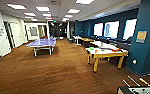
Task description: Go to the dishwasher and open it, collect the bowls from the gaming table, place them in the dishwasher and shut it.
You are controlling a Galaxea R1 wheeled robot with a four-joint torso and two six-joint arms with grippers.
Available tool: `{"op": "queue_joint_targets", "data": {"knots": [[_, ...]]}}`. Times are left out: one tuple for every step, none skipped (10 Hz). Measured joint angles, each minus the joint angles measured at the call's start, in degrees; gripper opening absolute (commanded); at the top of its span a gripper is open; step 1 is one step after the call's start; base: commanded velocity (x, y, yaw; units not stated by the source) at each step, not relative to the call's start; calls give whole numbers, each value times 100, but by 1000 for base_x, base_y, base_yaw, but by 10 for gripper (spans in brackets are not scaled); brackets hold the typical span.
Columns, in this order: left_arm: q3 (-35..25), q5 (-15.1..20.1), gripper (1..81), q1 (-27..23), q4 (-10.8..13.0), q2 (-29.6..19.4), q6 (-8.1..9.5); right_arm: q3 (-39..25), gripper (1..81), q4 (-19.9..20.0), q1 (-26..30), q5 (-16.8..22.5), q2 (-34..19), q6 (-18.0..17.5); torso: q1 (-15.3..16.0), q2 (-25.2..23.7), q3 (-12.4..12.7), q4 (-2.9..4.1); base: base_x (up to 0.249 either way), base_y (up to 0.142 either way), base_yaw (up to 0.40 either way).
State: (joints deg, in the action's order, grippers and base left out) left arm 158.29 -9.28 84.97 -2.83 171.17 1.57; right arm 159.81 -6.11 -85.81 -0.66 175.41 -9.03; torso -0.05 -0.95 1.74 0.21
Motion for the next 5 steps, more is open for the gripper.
{"op": "queue_joint_targets", "data": {"knots": [[24, 2, 811, 4, 0, -63, 0, -32, 811, 0, -5, 4, 76, 0, 0, 0, 0, 0, 169, 112, 0], [52, -1, 811, -10, 0, -60, 0, -63, 811, 0, 6, 0, 83, 0, 5, 2, 0, 0, 169, 113, 0], [17, 2, 811, -13, 0, -2, 0, -44, 811, 0, 9, -2, 55, 0, 5, 0, 0, 0, 169, 83, 0], [9, 0, 811, -18, 0, 4, 0, -43, 811, 0, 9, 2, 30, 0, 5, 0, 0, 0, 169, 64, 0], [13, 2, 811, -16, 0, -35, 0, -43, 811, 0, 11, -7, 30, 0, 6, 2, 0, 0, 169, 62, 0]]}}
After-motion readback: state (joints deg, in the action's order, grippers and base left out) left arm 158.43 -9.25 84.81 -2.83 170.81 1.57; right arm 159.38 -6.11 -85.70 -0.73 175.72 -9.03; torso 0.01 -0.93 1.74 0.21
